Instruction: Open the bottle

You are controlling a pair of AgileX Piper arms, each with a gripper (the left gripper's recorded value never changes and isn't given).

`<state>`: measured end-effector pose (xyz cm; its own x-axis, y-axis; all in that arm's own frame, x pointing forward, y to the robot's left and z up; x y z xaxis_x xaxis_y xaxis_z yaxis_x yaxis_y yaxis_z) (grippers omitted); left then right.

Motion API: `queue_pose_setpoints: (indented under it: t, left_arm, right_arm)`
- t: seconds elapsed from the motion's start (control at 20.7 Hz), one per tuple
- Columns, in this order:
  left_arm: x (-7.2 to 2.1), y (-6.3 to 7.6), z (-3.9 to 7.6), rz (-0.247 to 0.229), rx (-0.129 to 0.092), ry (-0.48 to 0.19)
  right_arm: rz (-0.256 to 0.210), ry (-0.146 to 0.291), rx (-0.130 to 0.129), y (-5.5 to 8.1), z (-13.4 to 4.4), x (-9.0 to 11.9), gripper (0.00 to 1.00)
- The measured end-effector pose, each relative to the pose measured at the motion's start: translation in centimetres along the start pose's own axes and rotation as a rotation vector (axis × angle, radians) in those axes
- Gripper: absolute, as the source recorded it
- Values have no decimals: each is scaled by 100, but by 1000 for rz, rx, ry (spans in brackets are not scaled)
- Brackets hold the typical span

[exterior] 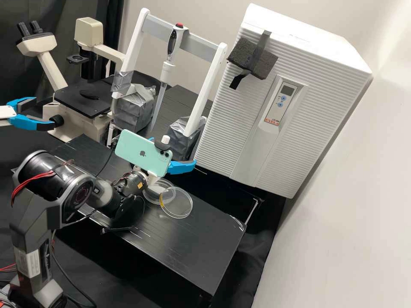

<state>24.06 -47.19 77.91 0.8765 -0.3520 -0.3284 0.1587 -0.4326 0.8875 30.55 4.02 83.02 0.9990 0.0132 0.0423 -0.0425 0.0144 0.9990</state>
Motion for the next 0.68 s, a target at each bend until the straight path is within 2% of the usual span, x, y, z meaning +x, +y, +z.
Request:
queue_pose_setpoints:
  t: [0.39,0.53,0.68]
  left_arm:
    - [-7,-19,15,-14,6,-15]
    - [-8,-21,18,-17,9,-19]
    - [-8,-22,19,-18,9,-20]
  right_arm:
    - [0,0,0,2,-2,-5,100]
    - [4,36,2,19,-110,-85,100]
    - [18,111,-4,16,-277,-189,100]
